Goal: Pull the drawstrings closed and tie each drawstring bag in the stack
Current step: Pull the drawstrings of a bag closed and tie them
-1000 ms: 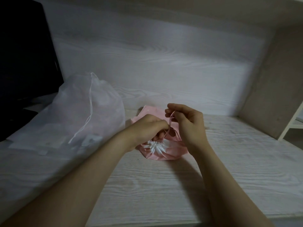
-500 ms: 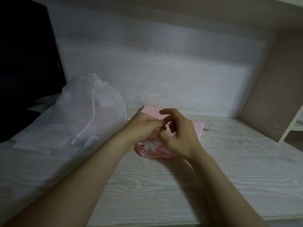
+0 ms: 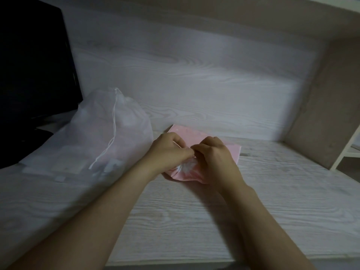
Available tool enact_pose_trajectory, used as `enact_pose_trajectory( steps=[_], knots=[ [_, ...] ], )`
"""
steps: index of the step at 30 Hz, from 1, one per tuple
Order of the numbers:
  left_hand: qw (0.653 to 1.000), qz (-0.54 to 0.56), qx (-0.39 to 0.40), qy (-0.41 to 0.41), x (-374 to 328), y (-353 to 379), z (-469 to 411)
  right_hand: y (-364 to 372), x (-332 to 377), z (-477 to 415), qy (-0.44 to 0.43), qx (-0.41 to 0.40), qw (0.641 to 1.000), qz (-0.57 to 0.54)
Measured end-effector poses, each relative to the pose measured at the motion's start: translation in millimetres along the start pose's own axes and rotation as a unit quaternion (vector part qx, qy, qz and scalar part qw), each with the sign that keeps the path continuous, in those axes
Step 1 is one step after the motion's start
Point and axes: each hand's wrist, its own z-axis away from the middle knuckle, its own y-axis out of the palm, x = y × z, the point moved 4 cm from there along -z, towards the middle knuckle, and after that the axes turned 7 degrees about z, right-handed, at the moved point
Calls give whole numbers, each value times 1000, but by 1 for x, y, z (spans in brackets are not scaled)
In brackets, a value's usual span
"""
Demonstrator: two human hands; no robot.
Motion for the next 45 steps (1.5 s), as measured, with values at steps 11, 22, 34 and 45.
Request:
enact_pose_trajectory(
  steps=[11, 22, 34, 45],
  knots=[
    [968, -161, -105, 164, 1, -7, 7, 6, -3, 3, 149, 32, 973, -175],
    [969, -122, -65, 204, -4, 0, 10, 8, -5, 4, 255, 9, 894, -367],
    [815, 578, 41, -26, -23, -30, 7, -3, -9, 4, 232, -34, 949, -211],
    [931, -156, -267, 194, -18, -40, 20, -8, -9, 5, 243, -29, 956, -162]
  ],
)
